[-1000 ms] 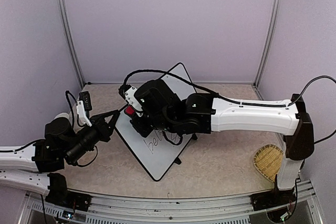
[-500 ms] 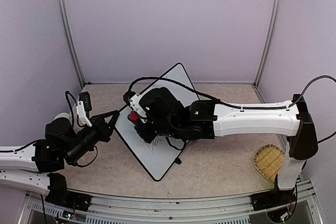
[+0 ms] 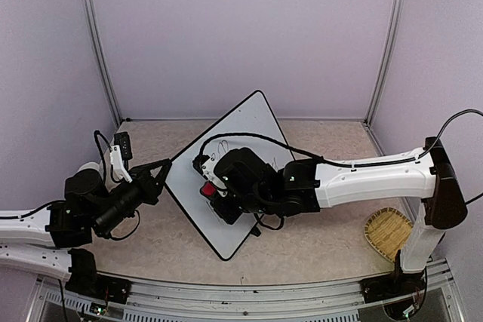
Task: Erase the whiteboard
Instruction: Erase the whiteboard at the center of the board.
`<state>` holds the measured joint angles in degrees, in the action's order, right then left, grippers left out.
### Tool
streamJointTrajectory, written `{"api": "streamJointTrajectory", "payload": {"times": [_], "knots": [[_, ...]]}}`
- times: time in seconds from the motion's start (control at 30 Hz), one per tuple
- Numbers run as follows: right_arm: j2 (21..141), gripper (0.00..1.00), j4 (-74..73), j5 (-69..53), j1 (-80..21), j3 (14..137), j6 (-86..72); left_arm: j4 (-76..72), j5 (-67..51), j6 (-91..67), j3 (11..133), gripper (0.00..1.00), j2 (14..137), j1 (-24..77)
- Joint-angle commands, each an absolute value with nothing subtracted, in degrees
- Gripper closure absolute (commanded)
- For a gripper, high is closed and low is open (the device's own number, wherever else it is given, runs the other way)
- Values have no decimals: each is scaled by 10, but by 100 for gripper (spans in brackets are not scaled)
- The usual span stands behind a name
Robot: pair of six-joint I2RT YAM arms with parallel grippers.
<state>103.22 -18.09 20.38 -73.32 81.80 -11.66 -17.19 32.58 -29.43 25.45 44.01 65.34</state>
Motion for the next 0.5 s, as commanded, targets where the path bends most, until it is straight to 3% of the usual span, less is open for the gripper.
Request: {"api": "streamJointTrajectory", "payload": {"times": [0.0,0.47], "knots": [[1040,86,-203,182,-725,796,-128,-107,256,-286,258,100,452,667],[1070,86,-204,190,-711,921,-90,-111,240,-286,254,100,455,669]]}}
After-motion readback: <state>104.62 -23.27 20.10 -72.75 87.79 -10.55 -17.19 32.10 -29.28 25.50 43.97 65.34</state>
